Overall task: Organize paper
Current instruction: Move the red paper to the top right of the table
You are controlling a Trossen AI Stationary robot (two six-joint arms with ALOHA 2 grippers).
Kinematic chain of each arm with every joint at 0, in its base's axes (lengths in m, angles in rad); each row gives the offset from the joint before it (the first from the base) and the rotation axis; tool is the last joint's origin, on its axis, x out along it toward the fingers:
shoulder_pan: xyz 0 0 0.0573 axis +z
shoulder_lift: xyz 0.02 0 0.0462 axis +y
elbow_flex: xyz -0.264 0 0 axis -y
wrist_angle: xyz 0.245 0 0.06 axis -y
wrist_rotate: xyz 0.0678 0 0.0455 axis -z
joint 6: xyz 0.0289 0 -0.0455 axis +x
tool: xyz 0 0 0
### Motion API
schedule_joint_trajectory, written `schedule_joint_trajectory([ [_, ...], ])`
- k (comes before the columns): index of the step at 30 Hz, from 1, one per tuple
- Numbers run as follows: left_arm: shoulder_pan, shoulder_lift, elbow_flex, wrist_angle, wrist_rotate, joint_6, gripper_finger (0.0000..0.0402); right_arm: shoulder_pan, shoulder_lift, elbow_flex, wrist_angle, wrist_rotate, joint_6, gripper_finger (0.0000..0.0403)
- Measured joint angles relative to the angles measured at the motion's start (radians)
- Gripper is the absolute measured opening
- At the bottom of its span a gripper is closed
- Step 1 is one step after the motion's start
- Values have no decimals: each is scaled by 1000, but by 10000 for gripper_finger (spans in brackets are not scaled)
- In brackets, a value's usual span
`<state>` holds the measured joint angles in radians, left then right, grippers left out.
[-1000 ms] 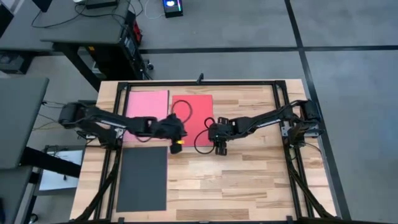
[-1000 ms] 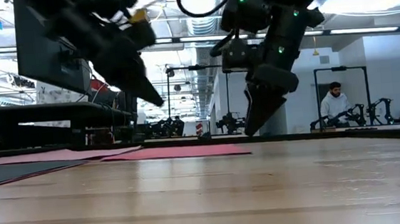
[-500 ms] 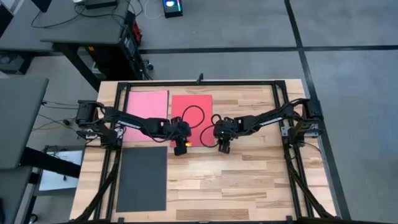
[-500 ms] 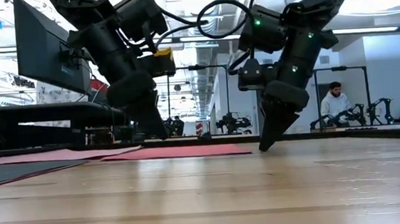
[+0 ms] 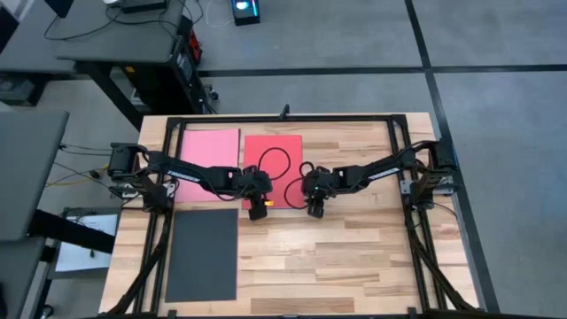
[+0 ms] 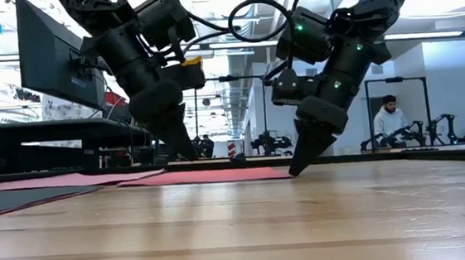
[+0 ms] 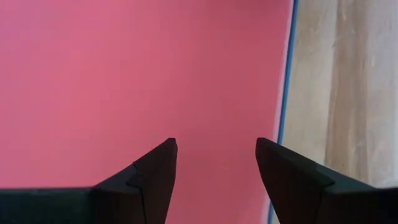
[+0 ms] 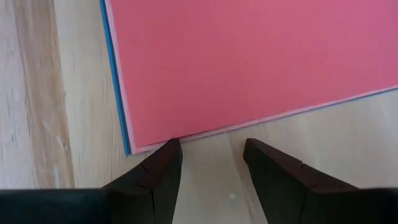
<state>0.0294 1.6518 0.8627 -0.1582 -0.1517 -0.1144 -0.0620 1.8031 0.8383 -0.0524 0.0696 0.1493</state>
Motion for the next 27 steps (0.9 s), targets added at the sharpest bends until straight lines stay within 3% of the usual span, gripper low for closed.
schedule_joint_trajectory([
  [10,3,141,5,86,54,-3,201,0,3,-1,50,-11,-18,171],
  [27,4,139,1,102,66,1,201,2,-23,-1,43,-16,-29,171],
])
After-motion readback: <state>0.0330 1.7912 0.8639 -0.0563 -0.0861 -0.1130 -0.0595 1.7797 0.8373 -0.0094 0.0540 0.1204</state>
